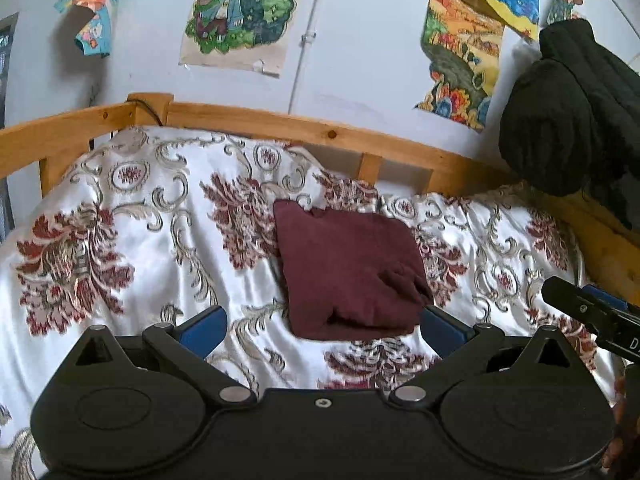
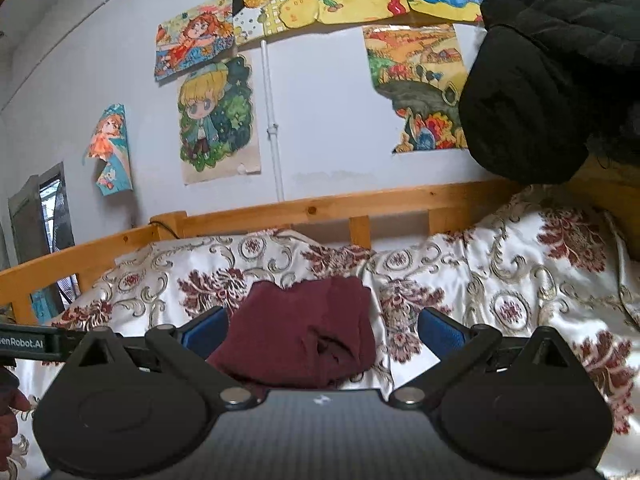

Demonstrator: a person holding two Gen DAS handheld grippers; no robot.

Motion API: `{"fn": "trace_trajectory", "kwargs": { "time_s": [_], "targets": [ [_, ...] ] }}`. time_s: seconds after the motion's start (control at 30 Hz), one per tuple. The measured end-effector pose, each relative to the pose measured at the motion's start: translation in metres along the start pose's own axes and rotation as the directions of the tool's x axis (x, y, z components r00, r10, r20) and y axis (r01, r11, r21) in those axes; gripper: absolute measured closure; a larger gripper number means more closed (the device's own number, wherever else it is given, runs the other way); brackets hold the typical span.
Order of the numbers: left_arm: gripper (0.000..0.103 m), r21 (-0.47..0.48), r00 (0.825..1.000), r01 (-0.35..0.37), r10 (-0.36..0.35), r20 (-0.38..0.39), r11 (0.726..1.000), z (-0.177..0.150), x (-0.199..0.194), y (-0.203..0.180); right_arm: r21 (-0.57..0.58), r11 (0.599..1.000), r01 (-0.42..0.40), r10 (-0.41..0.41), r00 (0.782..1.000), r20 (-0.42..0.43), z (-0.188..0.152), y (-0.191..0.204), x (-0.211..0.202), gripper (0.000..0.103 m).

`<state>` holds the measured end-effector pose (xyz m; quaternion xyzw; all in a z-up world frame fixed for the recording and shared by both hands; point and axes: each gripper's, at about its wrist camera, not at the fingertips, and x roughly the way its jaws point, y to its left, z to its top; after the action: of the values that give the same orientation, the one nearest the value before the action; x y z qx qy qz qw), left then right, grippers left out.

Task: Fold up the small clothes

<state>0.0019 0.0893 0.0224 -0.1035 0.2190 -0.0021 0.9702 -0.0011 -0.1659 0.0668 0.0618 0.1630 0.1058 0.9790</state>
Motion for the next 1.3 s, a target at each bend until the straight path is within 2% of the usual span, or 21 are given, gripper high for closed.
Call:
{"fn": "trace_trajectory", "kwargs": {
  "time_s": [0.13, 0.43, 1.3],
  "targets": [
    [0.001, 0.0, 1.0, 0.003, -0.003, -0.018, 1.0, -0.01, 0.006, -0.001, -0.009, 1.0, 0.025, -0.025, 1.0, -0.012, -0.011, 0.005, -0.004, 0.0],
    [0.001, 0.028, 0.999, 0.006, -0.005, -0.041, 1.0, -0.019, 0.016, -0.004, -0.026, 1.0, 0.016, -0.017, 0.999, -0.041, -0.021, 0.008, 0.004, 0.0],
    [0.001, 0.004, 0.999, -0.003, 0.004, -0.054, 1.0, -0.021, 0.015, 0.0, -0.014, 1.0, 0.022, -0.023, 0.998, -0.052, -0.02, 0.005, 0.006, 0.0]
  ]
}}
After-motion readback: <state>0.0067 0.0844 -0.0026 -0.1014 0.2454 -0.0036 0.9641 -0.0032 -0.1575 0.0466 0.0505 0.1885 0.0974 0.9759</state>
